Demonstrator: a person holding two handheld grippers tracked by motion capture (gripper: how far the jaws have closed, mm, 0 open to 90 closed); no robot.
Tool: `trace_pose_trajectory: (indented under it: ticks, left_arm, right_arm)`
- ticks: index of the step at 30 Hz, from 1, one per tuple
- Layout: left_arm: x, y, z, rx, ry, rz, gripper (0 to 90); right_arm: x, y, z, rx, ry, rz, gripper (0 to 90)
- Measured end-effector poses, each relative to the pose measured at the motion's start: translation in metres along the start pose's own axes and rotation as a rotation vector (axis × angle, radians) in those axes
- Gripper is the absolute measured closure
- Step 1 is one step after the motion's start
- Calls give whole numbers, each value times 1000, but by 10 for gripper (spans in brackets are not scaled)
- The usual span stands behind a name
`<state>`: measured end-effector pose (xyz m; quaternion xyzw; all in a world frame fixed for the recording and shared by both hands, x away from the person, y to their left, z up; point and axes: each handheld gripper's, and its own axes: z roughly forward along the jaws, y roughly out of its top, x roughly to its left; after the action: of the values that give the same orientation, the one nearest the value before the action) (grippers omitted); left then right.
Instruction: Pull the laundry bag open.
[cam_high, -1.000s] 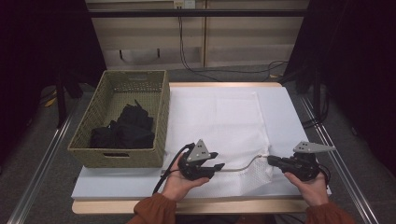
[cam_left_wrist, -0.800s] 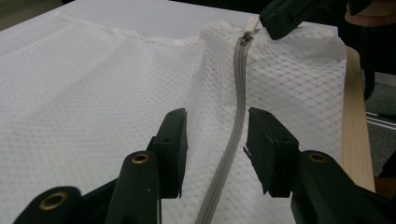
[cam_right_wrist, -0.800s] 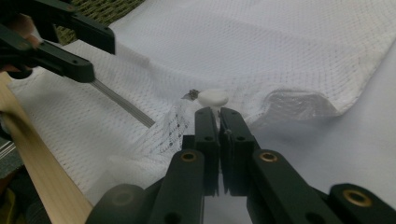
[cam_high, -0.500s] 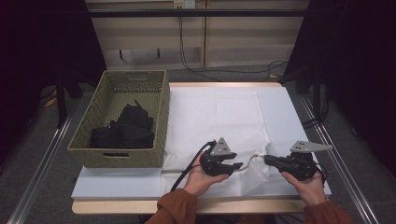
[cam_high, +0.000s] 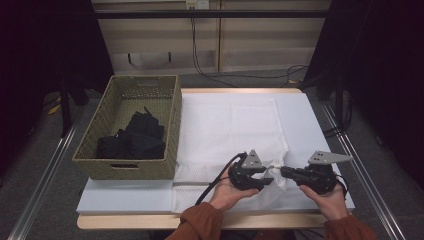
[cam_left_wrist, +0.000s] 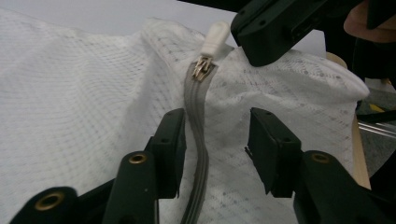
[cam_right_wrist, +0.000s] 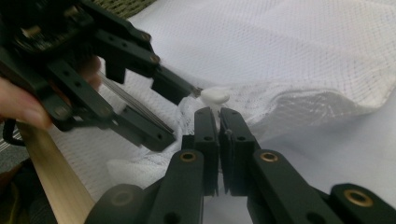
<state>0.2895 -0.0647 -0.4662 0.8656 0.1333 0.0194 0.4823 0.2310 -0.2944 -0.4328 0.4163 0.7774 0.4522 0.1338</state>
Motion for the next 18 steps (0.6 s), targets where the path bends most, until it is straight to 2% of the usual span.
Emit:
trace_pose_trajectory:
  ticks: [1,2,4,6,7,9,12,13,15,16,18]
  left_arm:
    - [0,0,2,4,2,-8,592]
    - [1,0,4,-6,-1,-16,666]
    - [0,1,6,8,-6,-15,691]
    - [-1,0,7,-4,-29,-29,775]
    - [0,-1,6,10,-22,-23,801]
    - [1,-2,4,-4,-16,-34,860]
    - [2,-3,5,-13,-23,-48,875]
    - [2,-3,7,0,-15,-41,879]
    - [1,-4,13,8,-19,-53,880]
    - [0,-4,15,12,-12,-46,880]
    - [-1,-6,16,5,-7,-53,880]
  right_arm:
    - [0,1,-1,-2,4,-5,866]
    - [1,2,-1,-7,4,-3,866]
    - [1,3,-1,-5,11,-4,865]
    - [1,3,0,-6,9,-4,862]
    - [1,3,0,-7,12,-5,860]
    - [1,2,-1,-8,13,-1,852]
    - [1,2,0,-3,20,1,799]
    - [2,2,1,10,22,-2,793]
    - [2,2,2,12,30,-4,794]
    - [1,2,2,8,32,-16,801]
    - [1,3,1,1,27,-7,814]
